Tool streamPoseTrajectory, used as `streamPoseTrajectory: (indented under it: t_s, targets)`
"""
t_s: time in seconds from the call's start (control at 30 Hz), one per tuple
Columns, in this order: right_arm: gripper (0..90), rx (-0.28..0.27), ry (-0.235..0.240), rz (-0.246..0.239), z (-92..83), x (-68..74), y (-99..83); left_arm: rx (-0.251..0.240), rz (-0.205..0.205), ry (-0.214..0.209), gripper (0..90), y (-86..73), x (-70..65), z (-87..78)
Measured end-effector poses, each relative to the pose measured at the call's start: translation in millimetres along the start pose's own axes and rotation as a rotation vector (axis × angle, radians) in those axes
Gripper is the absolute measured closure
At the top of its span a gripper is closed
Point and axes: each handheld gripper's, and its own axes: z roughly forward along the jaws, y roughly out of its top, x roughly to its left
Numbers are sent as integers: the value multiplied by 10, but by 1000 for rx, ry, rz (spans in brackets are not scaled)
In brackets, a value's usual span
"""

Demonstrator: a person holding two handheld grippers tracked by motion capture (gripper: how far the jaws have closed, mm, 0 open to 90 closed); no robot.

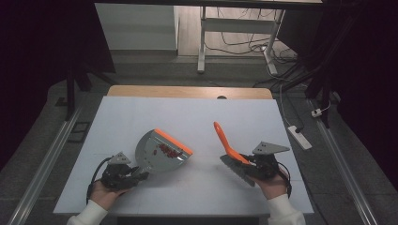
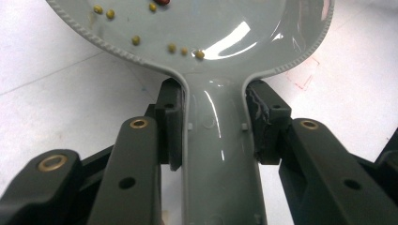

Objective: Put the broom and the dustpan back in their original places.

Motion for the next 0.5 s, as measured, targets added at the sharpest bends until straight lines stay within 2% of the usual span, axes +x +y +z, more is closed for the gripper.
streamPoseTrajectory:
  t_s: [0.13, 0.27, 0.5]
  targets:
    - [700, 9, 18, 1, 10, 10, -14, -16, -23, 31, 618, -9, -17, -8]
    - [700, 26, 20, -6, 30, 9, -13, -34, -65, 57, 618, -12, -29, 0]
    - [700, 28, 34, 22, 11, -55, -57, -53, -135, 112, 618, -47, -10, 23]
